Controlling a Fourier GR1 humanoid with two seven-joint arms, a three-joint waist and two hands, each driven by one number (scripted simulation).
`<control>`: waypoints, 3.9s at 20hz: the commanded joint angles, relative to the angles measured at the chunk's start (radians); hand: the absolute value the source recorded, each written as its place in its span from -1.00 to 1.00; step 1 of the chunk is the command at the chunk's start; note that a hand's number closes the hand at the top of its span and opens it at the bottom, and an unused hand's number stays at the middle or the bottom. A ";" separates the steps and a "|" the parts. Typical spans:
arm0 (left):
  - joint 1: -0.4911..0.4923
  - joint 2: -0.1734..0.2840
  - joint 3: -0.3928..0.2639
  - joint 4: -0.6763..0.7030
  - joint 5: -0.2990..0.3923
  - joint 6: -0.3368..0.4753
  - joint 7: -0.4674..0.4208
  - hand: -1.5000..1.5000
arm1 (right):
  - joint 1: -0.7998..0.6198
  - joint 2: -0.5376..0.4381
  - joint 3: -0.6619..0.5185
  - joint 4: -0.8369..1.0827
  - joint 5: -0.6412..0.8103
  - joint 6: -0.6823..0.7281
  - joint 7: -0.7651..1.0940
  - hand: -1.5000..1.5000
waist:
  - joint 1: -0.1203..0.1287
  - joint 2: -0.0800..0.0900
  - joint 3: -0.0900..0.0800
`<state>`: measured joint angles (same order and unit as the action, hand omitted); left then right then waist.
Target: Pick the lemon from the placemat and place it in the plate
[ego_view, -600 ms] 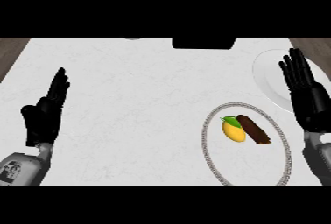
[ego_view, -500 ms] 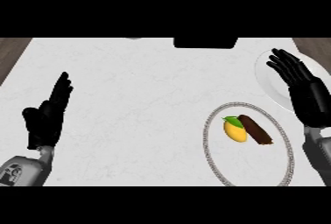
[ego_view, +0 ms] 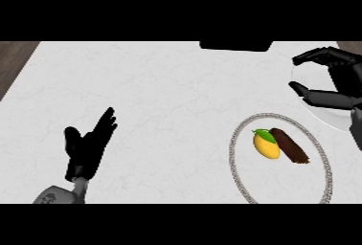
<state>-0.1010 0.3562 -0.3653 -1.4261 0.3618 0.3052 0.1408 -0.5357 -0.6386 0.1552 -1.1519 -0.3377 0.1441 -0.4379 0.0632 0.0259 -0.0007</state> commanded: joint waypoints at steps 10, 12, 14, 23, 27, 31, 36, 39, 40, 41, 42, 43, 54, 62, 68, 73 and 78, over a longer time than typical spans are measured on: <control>0.069 -0.034 0.010 0.005 0.019 -0.042 -0.010 0.00 | -0.153 -0.111 0.050 0.433 0.224 0.338 -0.404 -1.00 | -0.026 -0.017 0.002; 0.023 -0.061 0.023 0.063 0.026 -0.035 -0.002 0.00 | -0.185 -0.142 0.132 0.371 0.308 0.335 -0.354 -1.00 | -0.034 -0.018 0.000; 0.038 -0.052 0.009 0.052 0.013 -0.041 -0.006 0.00 | -0.215 -0.197 0.184 0.376 0.385 0.354 -0.364 -1.00 | -0.023 -0.015 0.001; 0.072 -0.048 0.046 0.031 0.005 -0.066 0.000 0.00 | -0.170 -0.113 0.295 0.222 0.581 0.234 -0.253 -1.00 | -0.056 -0.026 0.000; 0.121 -0.063 0.050 0.015 -0.020 -0.075 -0.020 0.00 | -0.106 -0.078 0.286 0.199 0.655 0.210 -0.244 -1.00 | -0.059 -0.026 0.001; 0.106 -0.033 0.096 -0.034 -0.009 -0.089 0.044 0.00 | -0.074 -0.012 0.275 0.086 0.705 0.179 -0.082 -1.00 | -0.060 -0.028 0.000; 0.085 -0.102 0.096 0.073 -0.055 -0.109 -0.016 0.00 | 0.020 -0.072 0.237 0.027 0.764 0.263 -0.127 -1.00 | -0.063 -0.026 0.000; 0.069 -0.086 0.133 0.057 -0.044 -0.129 0.035 0.00 | 0.008 0.050 0.258 0.076 0.833 0.234 -0.074 -1.00 | -0.059 -0.025 0.001; 0.134 -0.100 0.101 -0.002 -0.090 -0.092 0.017 0.00 | 0.069 -0.014 0.224 -0.003 0.821 0.271 -0.100 -1.00 | -0.062 -0.027 0.001; 0.078 -0.099 0.140 0.045 -0.065 -0.143 0.023 0.00 | 0.036 0.058 0.217 0.045 0.854 0.257 -0.085 -1.00 | -0.060 -0.026 0.001; 0.089 -0.113 0.124 0.015 -0.085 -0.118 0.035 0.00 | 0.099 0.014 0.219 -0.027 0.868 0.257 -0.096 -1.00 | -0.063 -0.027 0.001; 0.101 -0.117 0.136 0.084 -0.080 -0.143 -0.021 0.00 | 0.124 0.073 0.228 -0.105 0.848 0.244 -0.009 -1.00 | -0.066 -0.027 0.000; 0.106 -0.121 0.197 -0.032 -0.109 -0.168 0.090 0.00 | 0.110 0.128 0.139 0.001 1.076 0.190 -0.048 -1.00 | -0.058 -0.026 0.001; 0.037 -0.188 0.232 0.118 -0.166 -0.179 0.025 0.00 | 0.106 0.247 0.156 0.081 1.204 0.167 -0.052 -1.00 | -0.061 -0.025 0.001; 0.138 -0.223 0.175 0.002 -0.210 -0.154 0.034 0.00 | 0.078 0.244 0.199 0.182 1.322 0.102 -0.144 1.00 | -0.054 -0.025 0.001; 0.175 -0.182 0.223 -0.070 -0.181 -0.219 0.084 0.00 | 0.056 0.294 0.148 0.212 1.379 0.032 -0.168 1.00 | -0.055 -0.026 0.001; 0.096 -0.143 0.288 -0.004 -0.153 -0.287 0.084 0.00 | 0.040 0.314 0.106 0.254 1.391 -0.033 -0.209 1.00 | -0.055 -0.024 0.001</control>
<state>0.0137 0.1617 -0.1316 -1.4305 0.1667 0.0938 0.2077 -0.4454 -0.3594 0.2947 -0.9751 1.0379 0.1499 -0.6221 0.0061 -0.0033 -0.0023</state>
